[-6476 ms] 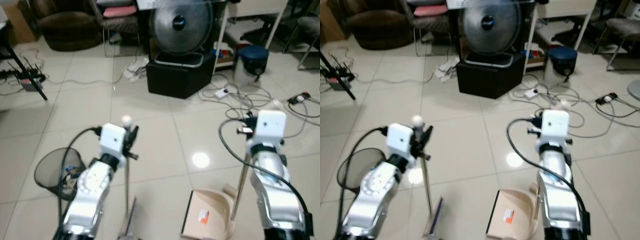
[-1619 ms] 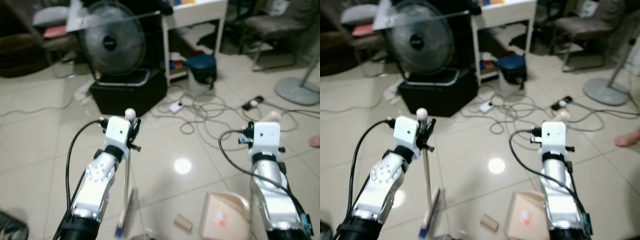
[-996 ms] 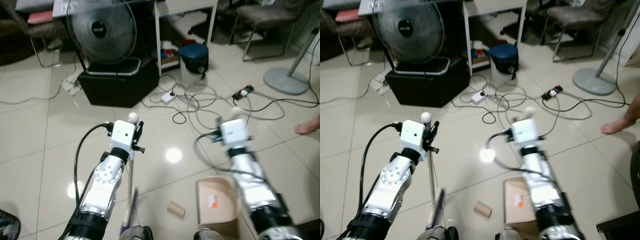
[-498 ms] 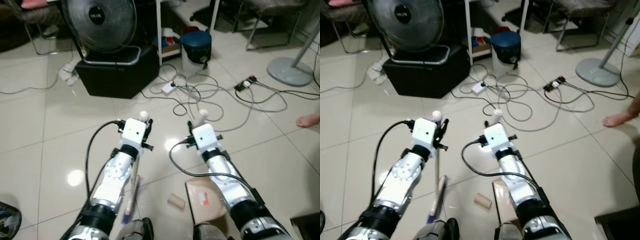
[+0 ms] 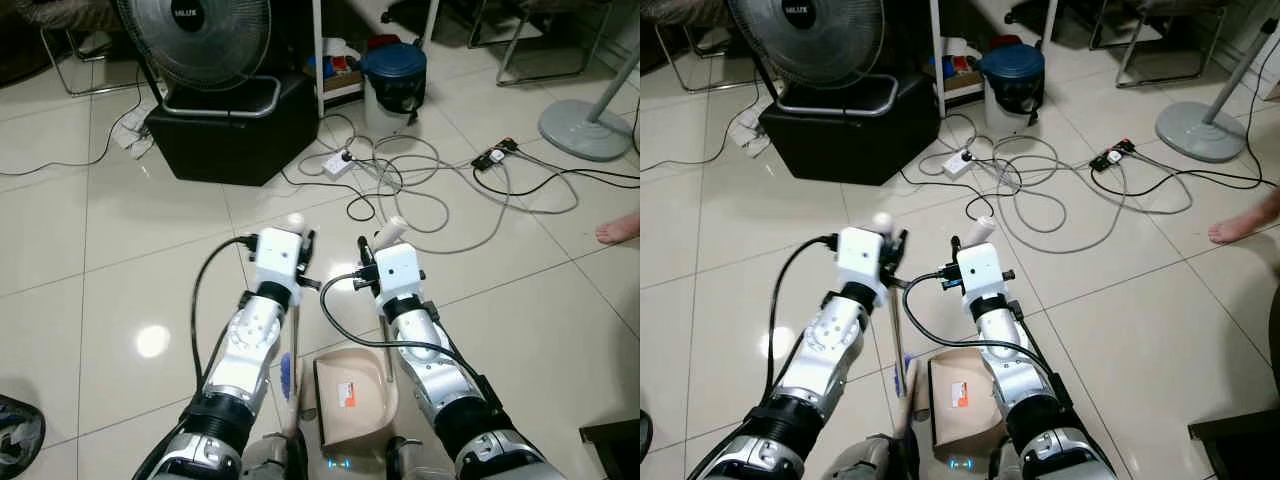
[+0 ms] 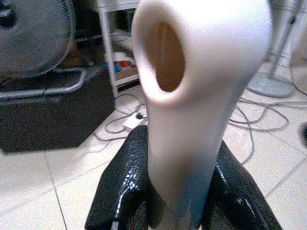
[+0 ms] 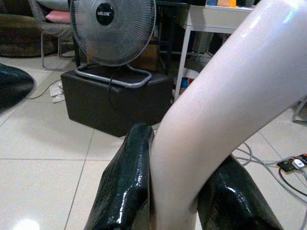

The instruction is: Sweep floor

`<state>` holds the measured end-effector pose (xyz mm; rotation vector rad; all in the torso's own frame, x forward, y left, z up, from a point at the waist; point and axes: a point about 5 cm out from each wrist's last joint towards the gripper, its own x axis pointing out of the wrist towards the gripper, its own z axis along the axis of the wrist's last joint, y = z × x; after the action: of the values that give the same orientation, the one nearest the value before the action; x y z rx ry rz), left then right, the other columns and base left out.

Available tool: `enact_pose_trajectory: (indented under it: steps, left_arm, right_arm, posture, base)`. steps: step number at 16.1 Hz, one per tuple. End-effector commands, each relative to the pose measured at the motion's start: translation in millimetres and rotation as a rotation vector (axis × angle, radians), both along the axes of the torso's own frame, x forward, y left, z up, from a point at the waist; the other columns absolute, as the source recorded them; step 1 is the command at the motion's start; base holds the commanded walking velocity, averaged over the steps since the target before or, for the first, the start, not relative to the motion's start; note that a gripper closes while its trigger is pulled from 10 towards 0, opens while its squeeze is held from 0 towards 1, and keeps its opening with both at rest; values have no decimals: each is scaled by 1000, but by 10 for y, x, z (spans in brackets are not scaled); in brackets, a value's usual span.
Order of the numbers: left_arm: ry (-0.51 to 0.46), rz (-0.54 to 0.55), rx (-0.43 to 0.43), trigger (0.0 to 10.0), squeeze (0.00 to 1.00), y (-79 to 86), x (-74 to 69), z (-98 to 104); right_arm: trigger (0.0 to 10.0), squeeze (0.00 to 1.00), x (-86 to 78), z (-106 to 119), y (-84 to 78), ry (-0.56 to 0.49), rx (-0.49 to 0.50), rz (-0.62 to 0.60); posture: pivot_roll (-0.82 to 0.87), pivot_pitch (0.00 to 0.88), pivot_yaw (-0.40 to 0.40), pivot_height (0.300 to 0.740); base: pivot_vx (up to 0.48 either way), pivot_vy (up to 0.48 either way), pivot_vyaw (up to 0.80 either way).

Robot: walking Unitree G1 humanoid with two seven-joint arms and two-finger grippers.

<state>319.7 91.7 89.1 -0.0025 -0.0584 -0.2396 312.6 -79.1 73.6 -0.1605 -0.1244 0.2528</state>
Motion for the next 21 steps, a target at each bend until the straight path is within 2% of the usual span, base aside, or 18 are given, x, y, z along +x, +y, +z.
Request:
enact_pose_trajectory:
  steps: [1, 4, 7, 9, 11, 13, 16, 19, 21]
  left_arm:
    - [56, 58, -97, 10000, 0, 38, -4, -74]
    - [22, 62, -196, 10000, 0, 30, 39, 36]
    - [-10, -62, -264, 10000, 0, -79, 43, 161]
    - [-13, -117, -266, 10000, 0, -103, 39, 180]
    - [-30, -201, -212, 10000, 0, -102, 36, 196]
    - [-45, -247, -192, 10000, 0, -71, 52, 237]
    - [-82, -286, -150, 10000, 0, 36, 119, 356]
    - [-157, -317, -125, 10000, 0, 235, 236, 618]
    - [-221, -308, -126, 10000, 0, 464, 354, 895]
  right_arm:
    - [10000, 0, 13, 15, -6, -11, 9, -2]
    - [10000, 0, 15, -7, -29, 0, 13, -9]
    - [10000, 0, 40, -10, -121, 6, 32, -45]
    - [10000, 0, 52, -8, -163, 7, 41, -59]
    - [10000, 0, 49, -22, -215, 10, 42, -69]
    - [10000, 0, 43, -33, -256, 10, 46, -78]
    - [10000, 0, 33, -10, -353, -11, 83, -104]
    - [10000, 0, 5, 86, -542, -72, 152, -138]
    - [10000, 0, -30, 118, -674, -97, 167, -154]
  posture:
    - [-39, 229, 78, 740]
    - [-36, 223, 77, 740]
    - [-33, 208, 81, 740]
    - [-32, 204, 81, 740]
    - [-33, 191, 82, 740]
    - [-31, 178, 85, 740]
    - [-29, 154, 87, 740]
    - [-33, 131, 88, 740]
    - [-35, 117, 91, 740]
  base:
    - [0, 0, 0]
    - [0, 0, 0]
    - [0, 0, 0]
    - [0, 0, 0]
    - [0, 0, 0]
    - [0, 0, 0]
    - [0, 0, 0]
    - [0, 0, 0]
    - [0, 0, 0]
